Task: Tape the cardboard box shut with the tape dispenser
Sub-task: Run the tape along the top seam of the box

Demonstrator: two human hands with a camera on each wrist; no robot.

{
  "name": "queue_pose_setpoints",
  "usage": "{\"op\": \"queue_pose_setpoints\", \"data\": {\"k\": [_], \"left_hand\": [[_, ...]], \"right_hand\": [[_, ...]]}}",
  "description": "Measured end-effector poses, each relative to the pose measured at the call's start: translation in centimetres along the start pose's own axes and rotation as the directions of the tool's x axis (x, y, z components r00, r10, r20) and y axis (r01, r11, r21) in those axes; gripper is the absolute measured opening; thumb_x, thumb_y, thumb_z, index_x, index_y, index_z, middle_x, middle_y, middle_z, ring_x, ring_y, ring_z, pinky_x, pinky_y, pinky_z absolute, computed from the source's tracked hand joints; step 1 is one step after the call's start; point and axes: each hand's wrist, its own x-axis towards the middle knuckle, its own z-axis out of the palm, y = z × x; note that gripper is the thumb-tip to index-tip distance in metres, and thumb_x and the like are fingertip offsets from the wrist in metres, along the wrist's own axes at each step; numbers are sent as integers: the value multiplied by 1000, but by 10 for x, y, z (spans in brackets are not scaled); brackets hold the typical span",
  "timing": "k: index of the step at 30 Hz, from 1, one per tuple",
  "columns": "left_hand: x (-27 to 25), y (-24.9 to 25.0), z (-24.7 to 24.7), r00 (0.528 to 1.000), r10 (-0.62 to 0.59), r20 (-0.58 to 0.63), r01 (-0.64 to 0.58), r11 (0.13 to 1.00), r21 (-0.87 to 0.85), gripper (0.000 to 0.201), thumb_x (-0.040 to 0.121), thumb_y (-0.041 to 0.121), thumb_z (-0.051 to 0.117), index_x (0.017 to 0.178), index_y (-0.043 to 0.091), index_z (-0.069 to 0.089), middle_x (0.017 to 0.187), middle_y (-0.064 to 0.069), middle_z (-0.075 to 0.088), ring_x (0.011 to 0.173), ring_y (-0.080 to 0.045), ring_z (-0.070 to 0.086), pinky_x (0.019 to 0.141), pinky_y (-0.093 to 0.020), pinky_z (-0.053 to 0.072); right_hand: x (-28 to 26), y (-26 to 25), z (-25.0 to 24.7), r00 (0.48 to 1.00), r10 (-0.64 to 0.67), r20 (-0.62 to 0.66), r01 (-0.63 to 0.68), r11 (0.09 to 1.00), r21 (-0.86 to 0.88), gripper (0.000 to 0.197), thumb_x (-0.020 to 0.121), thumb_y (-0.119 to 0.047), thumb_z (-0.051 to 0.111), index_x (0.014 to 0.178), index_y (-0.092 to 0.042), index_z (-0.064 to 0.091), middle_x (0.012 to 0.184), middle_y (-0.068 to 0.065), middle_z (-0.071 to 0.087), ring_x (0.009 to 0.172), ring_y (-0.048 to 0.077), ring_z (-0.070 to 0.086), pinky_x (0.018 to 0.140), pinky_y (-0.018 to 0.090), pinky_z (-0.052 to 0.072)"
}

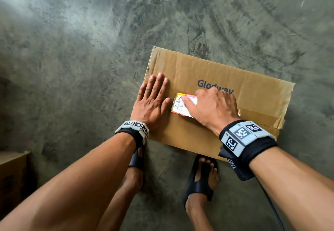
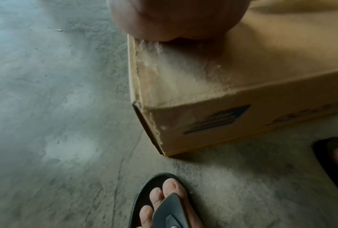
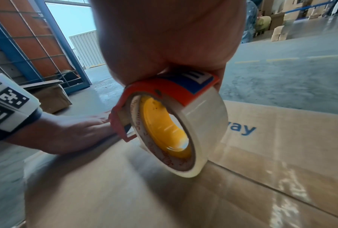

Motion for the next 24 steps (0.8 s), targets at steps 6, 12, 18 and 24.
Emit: {"op": "queue_pose_setpoints", "data": {"k": [6, 12, 18, 24], "left_hand": [[-2, 0, -3, 1000, -24, 7, 24, 1000, -10, 64, 103, 52, 15, 159, 24, 2, 167, 3, -6, 153, -17, -9, 124, -38, -2], [-1, 4, -3, 999, -46, 29, 47, 999, -25, 64, 104, 52, 16, 158, 26, -3, 166, 3, -10, 152, -16, -14, 124, -39, -3], [0, 15, -4, 993, -113, 45, 114, 993, -15, 63, 104, 49, 19, 158, 28, -6, 165, 6, -15, 152, -17, -17, 123, -43, -9], [4, 60, 2, 983, -172, 70, 176, 983, -58, 71, 103, 49, 17, 155, 16, -17, 162, -6, -27, 146, -27, -31, 119, -43, -21]], "right_hand": [[-29, 60, -3, 998, 62, 16, -62, 998, -33, 60, 93, -68, 32, 92, -20, 69, 81, 9, 65, 76, 31, 64, 60, 33, 37], [-52, 104, 3, 992, 115, 51, -109, 989, -100, 61, 93, -68, 31, 99, -22, 70, 83, 10, 66, 77, 30, 65, 60, 32, 38], [-44, 90, 9, 988, 134, 73, -125, 986, -113, 57, 97, -58, 34, 99, -13, 69, 92, 13, 68, 84, 32, 65, 63, 34, 34], [-41, 87, 7, 989, 129, 77, -122, 989, -88, 54, 98, -54, 35, 92, -12, 68, 90, 12, 69, 82, 30, 66, 62, 33, 31]]}}
